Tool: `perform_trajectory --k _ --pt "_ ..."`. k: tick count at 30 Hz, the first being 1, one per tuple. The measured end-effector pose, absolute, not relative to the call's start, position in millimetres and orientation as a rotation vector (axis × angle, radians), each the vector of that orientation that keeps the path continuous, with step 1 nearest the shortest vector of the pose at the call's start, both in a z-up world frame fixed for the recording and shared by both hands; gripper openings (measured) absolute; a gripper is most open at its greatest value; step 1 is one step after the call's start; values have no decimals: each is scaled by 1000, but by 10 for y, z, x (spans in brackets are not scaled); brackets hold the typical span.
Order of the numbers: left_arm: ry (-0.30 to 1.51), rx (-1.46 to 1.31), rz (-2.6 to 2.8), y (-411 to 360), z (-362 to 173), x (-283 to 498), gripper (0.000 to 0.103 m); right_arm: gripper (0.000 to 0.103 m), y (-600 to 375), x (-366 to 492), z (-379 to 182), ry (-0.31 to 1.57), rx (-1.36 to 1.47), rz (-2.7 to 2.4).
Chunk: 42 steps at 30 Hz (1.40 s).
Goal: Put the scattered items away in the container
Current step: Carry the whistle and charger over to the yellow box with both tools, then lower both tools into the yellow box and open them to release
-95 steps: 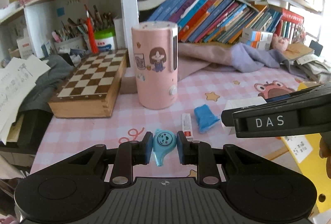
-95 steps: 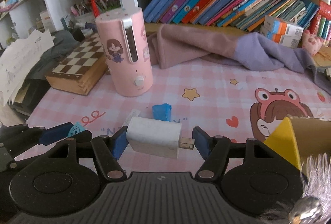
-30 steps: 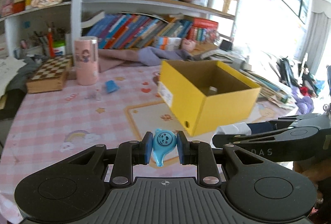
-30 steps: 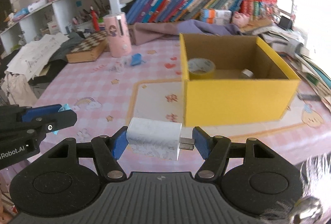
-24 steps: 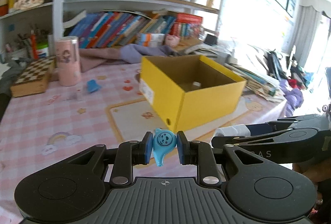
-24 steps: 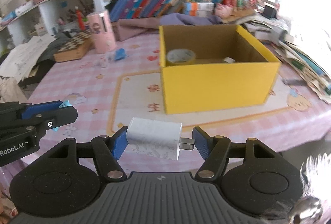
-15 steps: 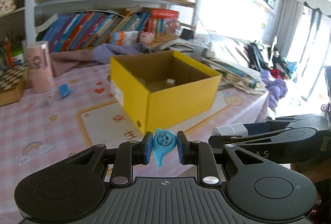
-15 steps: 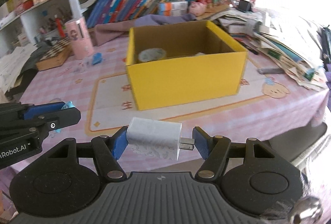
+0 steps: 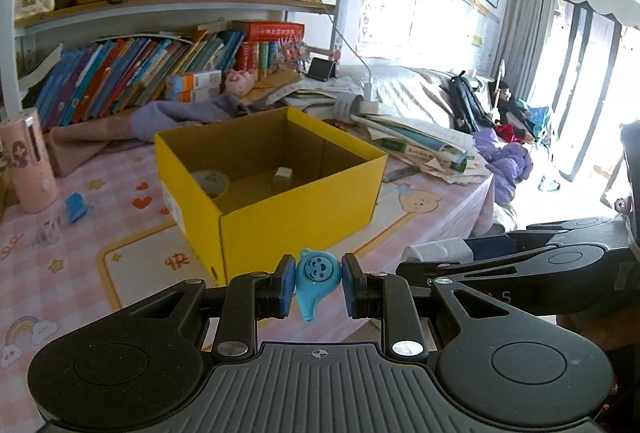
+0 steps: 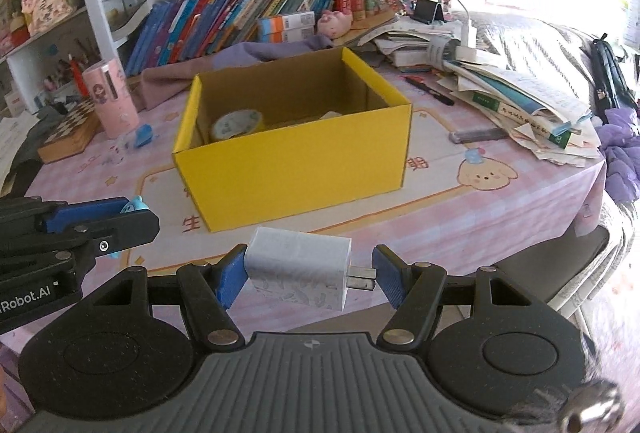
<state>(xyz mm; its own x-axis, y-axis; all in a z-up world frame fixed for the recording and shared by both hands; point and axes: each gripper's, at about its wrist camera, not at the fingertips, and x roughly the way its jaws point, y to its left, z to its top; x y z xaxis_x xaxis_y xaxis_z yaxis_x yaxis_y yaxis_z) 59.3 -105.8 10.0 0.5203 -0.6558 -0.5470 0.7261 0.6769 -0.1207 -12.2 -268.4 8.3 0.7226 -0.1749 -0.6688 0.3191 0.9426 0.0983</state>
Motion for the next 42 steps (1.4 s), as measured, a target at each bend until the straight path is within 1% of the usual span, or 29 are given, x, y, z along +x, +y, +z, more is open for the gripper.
perform_trajectory --k 8,14,27,33,42 --pt "595 135 -827 -1263 116 693 23 65 -2906 -25 100 708 222 -280" --pt "564 137 -799 -1396 208 835 23 65 -3061 148 212 667 209 -259" --pt "499 152 -698 -1765 368 1412 23 65 -3595 913 504 582 154 -150" --pt "523 164 -624 -1893 275 1712 23 65 -3787 1366 512 580 127 -82" --pt "610 194 -547 -2065 15 2040 23 65 -3892 1979 282 658 84 20"
